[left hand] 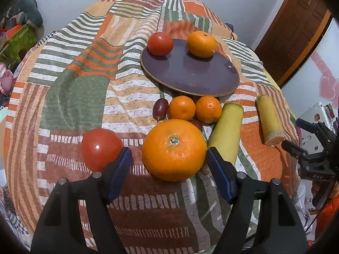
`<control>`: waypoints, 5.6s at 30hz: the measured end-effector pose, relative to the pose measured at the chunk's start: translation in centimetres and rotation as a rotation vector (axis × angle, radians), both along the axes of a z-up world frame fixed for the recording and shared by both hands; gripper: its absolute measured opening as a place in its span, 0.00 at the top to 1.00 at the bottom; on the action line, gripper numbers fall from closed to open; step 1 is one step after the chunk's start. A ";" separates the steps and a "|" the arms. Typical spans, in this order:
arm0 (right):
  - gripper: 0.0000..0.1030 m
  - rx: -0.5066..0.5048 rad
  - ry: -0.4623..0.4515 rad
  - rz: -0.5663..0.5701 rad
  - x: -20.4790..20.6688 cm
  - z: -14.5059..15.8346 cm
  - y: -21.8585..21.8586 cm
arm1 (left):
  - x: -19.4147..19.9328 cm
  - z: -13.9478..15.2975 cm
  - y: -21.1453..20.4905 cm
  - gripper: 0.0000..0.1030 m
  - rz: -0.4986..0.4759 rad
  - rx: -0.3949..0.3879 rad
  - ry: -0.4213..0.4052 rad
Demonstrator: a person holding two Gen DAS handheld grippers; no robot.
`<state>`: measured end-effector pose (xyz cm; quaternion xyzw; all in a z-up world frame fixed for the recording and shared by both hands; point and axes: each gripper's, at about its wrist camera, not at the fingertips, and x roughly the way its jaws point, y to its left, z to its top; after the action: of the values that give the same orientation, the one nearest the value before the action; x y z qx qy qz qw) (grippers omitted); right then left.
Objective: Organize fruits
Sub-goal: 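Grasp a yellow corn cob with the right gripper while the left gripper grasps the stickered orange, then lower the corn cob onto the plate with the right gripper while the left gripper places the orange, then open both grippers and move them back toward the remaining fruit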
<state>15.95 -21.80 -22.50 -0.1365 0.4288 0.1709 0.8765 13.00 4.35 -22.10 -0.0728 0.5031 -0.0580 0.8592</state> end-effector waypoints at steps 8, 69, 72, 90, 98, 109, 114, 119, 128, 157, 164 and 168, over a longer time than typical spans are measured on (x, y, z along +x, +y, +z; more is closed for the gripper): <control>0.09 0.092 -0.047 0.007 1.2 2.3 0.6 | 1.3 -0.6 -0.1 0.34 0.006 -0.022 -0.001; 0.67 0.220 0.025 0.150 9.5 2.2 6.6 | 9.0 4.4 1.4 0.36 0.009 -0.007 -0.140; 0.67 0.216 0.024 0.178 10.0 2.3 7.9 | 10.3 4.0 1.4 0.36 0.001 -0.009 -0.127; 0.67 0.177 0.089 0.270 14.2 -0.1 13.6 | 15.1 1.6 1.4 0.36 -0.048 0.038 -0.075; 0.67 0.152 0.124 0.277 15.1 -1.3 14.3 | 16.1 0.6 0.8 0.36 -0.081 0.046 -0.043; 0.67 0.122 0.122 0.275 15.3 -1.7 14.3 | 16.5 0.0 0.6 0.36 -0.084 0.037 -0.007; 0.59 0.109 0.083 0.266 14.6 -0.7 13.9 | 16.2 0.7 0.5 0.36 -0.080 0.020 -0.021; 0.56 0.132 0.085 0.248 13.7 0.0 12.6 | 14.8 2.8 0.7 0.30 -0.065 0.023 -0.075; 0.46 0.150 0.008 0.224 10.0 3.1 10.4 | 10.4 5.1 0.4 0.22 -0.069 0.051 -0.119; 0.40 0.093 0.121 0.174 2.4 -1.9 7.2 | 2.1 -0.8 -2.2 0.17 -0.174 0.267 -0.011; 0.34 0.098 0.121 0.196 2.2 -2.2 7.9 | 4.2 -2.5 -2.0 0.16 -0.264 0.320 0.061; 0.34 0.102 0.122 0.195 2.4 -2.2 7.8 | 4.2 -2.4 -2.5 0.17 -0.302 0.315 0.065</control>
<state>18.30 -14.05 -24.67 -0.1221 0.4570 0.2847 0.8338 17.24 1.84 -24.51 0.1366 0.5384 -0.1042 0.8250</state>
